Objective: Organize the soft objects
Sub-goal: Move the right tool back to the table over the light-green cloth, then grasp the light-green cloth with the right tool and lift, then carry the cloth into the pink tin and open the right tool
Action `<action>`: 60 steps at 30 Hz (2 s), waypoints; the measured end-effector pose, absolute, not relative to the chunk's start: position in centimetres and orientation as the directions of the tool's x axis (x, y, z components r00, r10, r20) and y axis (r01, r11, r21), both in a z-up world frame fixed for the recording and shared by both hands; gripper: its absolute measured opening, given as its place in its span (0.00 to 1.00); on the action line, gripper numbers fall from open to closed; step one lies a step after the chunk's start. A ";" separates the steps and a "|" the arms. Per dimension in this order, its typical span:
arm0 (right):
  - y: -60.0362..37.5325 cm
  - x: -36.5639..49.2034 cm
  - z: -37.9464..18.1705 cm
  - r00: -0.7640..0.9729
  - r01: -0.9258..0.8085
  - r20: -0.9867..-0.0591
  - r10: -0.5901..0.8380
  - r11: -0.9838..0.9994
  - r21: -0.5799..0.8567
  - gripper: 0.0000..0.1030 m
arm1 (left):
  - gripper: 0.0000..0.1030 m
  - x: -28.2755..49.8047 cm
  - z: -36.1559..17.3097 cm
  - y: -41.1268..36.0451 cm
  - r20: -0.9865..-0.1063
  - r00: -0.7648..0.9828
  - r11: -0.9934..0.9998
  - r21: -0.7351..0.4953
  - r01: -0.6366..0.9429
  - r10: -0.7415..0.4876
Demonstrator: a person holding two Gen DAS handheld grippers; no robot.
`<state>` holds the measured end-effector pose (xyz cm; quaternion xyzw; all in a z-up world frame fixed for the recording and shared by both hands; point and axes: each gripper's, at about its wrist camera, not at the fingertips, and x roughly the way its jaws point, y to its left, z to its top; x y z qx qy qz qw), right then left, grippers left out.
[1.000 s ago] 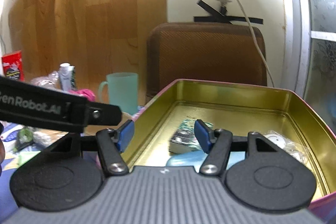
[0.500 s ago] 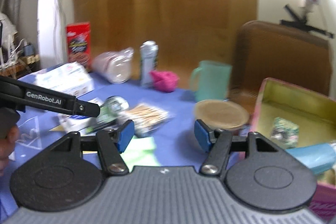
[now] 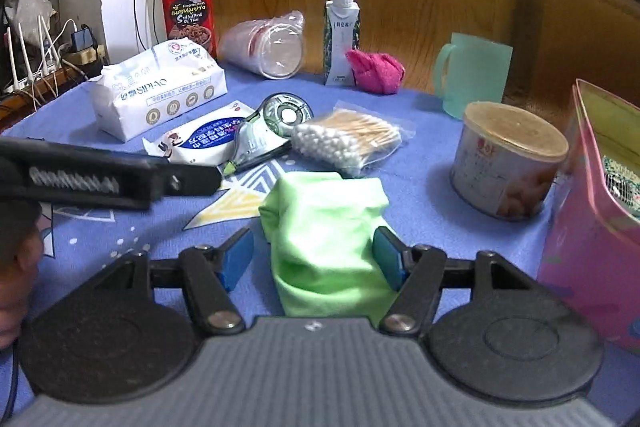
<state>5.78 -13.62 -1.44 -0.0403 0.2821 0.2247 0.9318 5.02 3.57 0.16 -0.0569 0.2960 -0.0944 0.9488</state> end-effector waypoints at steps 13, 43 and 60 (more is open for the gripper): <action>-15.1 5.6 -1.7 0.784 -0.346 -0.513 0.350 0.932 0.107 0.14 | 0.66 4.8 -0.2 1.7 -0.571 0.818 0.996 0.000 0.086 -0.071; -20.6 -2.0 -1.5 0.731 -0.472 -0.450 0.512 0.857 0.208 0.72 | 0.76 5.2 0.5 -2.3 -0.642 0.765 0.989 0.074 0.125 -0.049; -20.6 -0.8 -1.8 0.743 -0.445 -0.458 0.488 0.871 0.206 0.10 | 0.19 4.4 2.5 -8.1 -0.695 0.586 0.882 -0.153 0.446 -0.417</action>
